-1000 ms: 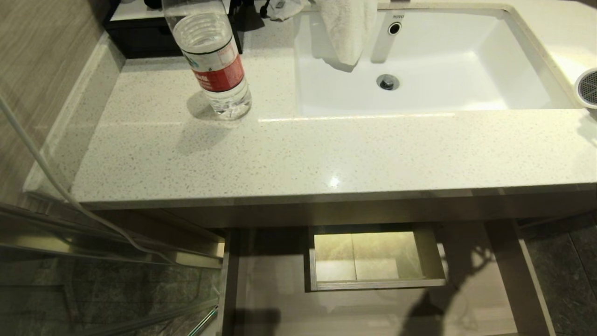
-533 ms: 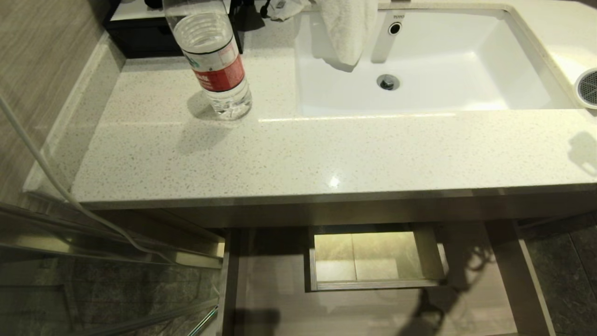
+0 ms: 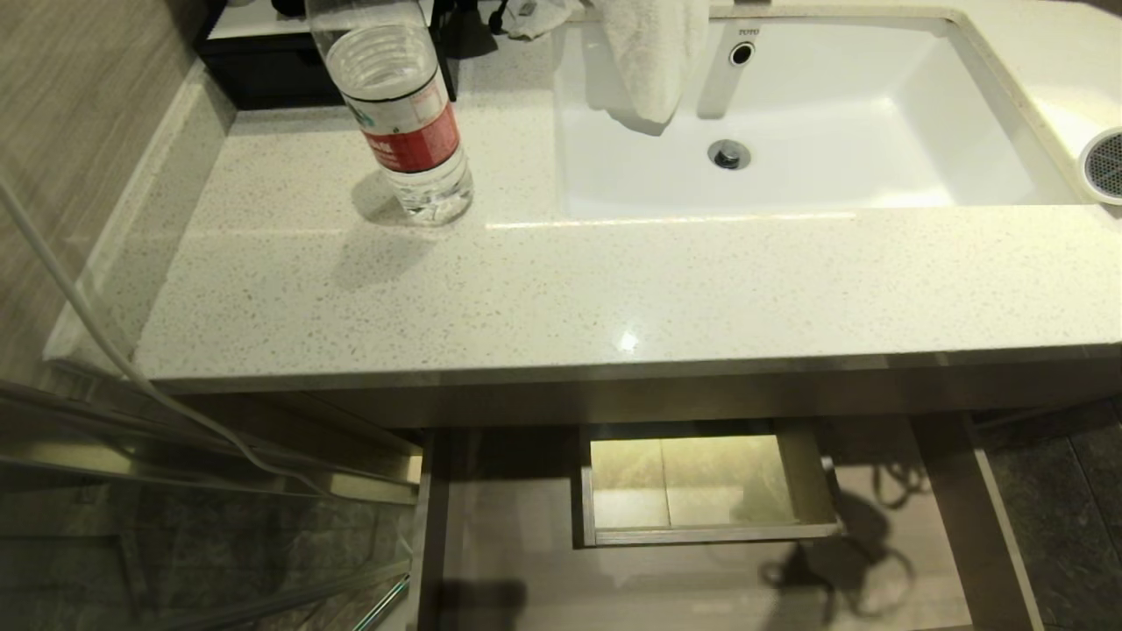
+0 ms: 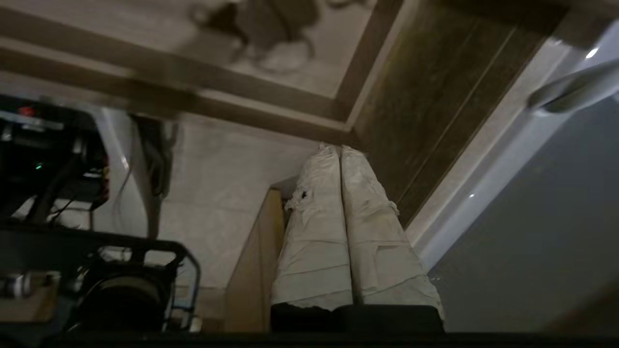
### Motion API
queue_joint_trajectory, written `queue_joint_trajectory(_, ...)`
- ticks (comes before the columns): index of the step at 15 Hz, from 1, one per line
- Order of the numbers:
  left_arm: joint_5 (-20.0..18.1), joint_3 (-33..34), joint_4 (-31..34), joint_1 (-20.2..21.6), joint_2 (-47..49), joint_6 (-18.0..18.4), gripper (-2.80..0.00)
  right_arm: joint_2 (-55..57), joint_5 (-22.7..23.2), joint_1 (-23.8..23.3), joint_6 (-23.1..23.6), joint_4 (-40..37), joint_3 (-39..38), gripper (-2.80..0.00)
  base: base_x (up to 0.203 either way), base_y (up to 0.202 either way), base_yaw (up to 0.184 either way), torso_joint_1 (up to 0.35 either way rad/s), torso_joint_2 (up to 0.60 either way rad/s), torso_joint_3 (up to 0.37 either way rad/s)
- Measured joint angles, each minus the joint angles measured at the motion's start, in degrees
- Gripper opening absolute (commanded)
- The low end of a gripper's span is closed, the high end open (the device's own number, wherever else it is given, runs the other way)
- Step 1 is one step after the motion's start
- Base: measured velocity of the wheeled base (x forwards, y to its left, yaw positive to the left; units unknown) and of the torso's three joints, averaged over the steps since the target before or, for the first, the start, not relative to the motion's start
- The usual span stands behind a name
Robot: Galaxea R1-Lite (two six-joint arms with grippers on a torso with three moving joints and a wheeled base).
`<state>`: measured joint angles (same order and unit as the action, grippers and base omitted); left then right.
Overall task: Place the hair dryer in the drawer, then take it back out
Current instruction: Close the drawer
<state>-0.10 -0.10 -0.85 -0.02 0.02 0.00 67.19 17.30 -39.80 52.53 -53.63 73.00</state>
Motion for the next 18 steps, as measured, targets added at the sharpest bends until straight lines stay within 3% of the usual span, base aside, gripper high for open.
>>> queue_joint_trajectory(9,0.0,0.0,0.0,0.0,0.0,0.0,-2.8,3.2,0.3,0.0,-1.5,0.7,0.3,-2.8,0.0,0.0,0.0,-0.009,0.01,-0.006)
queue_joint_trajectory(18,0.0,0.0,0.0,0.0,0.0,0.0,-2.8,2.6,0.3,0.0,-1.5,1.0,-0.3,-2.8,0.0,0.0,0.0,-0.31,0.12,-0.189)
